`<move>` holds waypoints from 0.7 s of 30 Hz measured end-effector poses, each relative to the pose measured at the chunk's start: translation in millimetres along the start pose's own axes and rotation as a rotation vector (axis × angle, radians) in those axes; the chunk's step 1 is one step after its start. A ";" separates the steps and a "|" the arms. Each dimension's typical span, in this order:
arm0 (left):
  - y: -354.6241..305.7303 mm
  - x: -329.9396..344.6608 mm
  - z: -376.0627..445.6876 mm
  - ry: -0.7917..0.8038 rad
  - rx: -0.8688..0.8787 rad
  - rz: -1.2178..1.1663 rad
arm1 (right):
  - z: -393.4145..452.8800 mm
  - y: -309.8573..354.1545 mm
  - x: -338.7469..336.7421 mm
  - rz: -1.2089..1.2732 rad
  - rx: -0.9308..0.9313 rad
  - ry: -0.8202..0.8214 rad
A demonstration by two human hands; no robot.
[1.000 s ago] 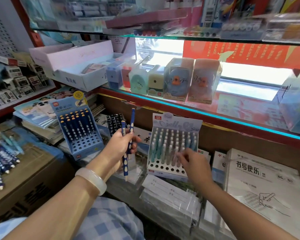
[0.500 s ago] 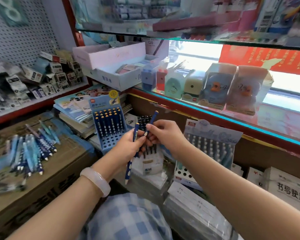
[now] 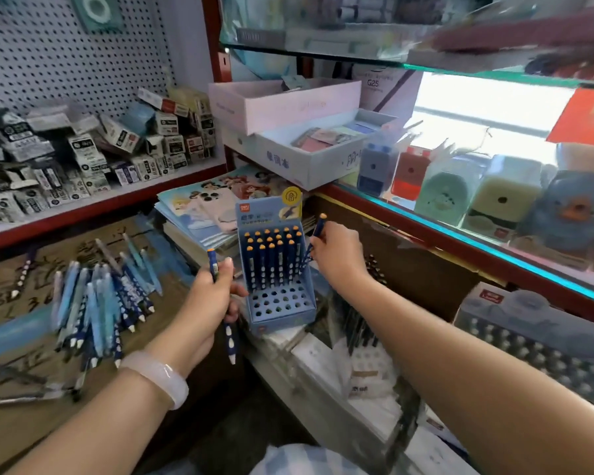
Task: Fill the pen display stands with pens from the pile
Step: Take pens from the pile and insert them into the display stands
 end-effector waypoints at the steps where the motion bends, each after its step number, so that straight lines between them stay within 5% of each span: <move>1: -1.9 0.6 4.8 0.007 -0.006 -0.041 | 4.2 0.9 6.7 -0.068 -0.006 0.019; 8: 0.6 0.9 27.3 -0.014 -0.017 -0.242 | 22.4 -8.3 34.7 -0.253 -0.018 0.123; 21: 11.7 -3.9 26.3 -0.003 -0.003 -0.161 | 29.2 -21.3 61.2 -0.443 0.030 0.134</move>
Point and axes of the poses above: each hand's wrist, its own z-axis towards the middle knuckle, its own x-axis out of the palm, y = z × x, the point moved 2 cm from there along z, towards the middle knuckle, and after that the axes turned 5 degrees about -z, right-handed, at the moved point
